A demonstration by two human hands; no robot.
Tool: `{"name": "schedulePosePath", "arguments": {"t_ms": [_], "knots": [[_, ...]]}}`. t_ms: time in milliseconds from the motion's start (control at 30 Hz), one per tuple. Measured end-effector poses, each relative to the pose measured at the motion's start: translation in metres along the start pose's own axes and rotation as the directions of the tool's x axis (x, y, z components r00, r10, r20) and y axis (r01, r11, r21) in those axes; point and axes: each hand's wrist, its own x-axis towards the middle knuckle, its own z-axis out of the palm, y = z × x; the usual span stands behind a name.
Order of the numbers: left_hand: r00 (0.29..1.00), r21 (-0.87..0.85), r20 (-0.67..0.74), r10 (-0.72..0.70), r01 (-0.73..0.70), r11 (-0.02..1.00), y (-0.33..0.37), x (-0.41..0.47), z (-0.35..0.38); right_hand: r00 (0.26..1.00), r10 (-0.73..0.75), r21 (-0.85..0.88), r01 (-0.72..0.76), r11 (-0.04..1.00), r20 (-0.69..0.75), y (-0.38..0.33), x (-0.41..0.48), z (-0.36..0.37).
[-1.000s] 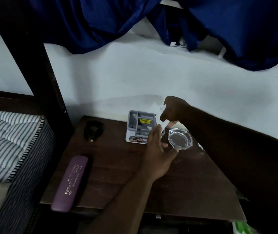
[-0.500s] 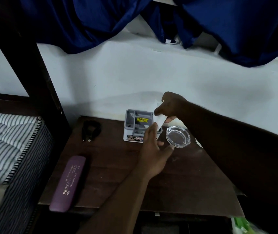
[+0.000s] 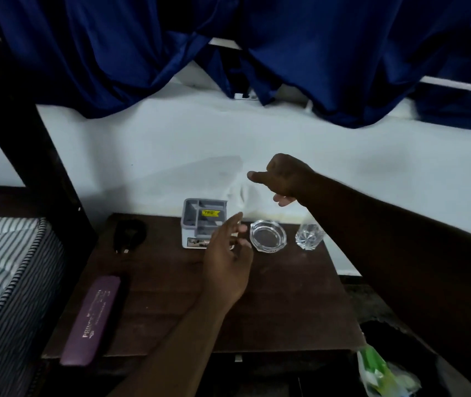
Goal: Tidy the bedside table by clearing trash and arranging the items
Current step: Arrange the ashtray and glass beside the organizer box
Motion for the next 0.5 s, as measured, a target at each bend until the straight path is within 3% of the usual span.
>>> {"name": "schedulePosePath", "arguments": {"t_ms": [100,333,500], "knots": [[0.995,-0.122,0.072,-0.062,0.071,0.990,0.012,-0.017,0.025,1.000,0.011,0.069,-0.009,0.998,-0.023,0.024,-0.015,-0.019],[0.942,-0.205,0.267,-0.205,0.264,0.943,0.009,-0.015,0.080,0.986,0.096,0.047,-0.091,0.995,-0.134,0.101,-0.032,-0.030],[0.902,-0.095,0.314,-0.295,0.339,0.936,-0.005,0.009,0.108,0.972,0.126,0.150,-0.097,0.984,-0.200,0.158,-0.028,-0.014]]}}
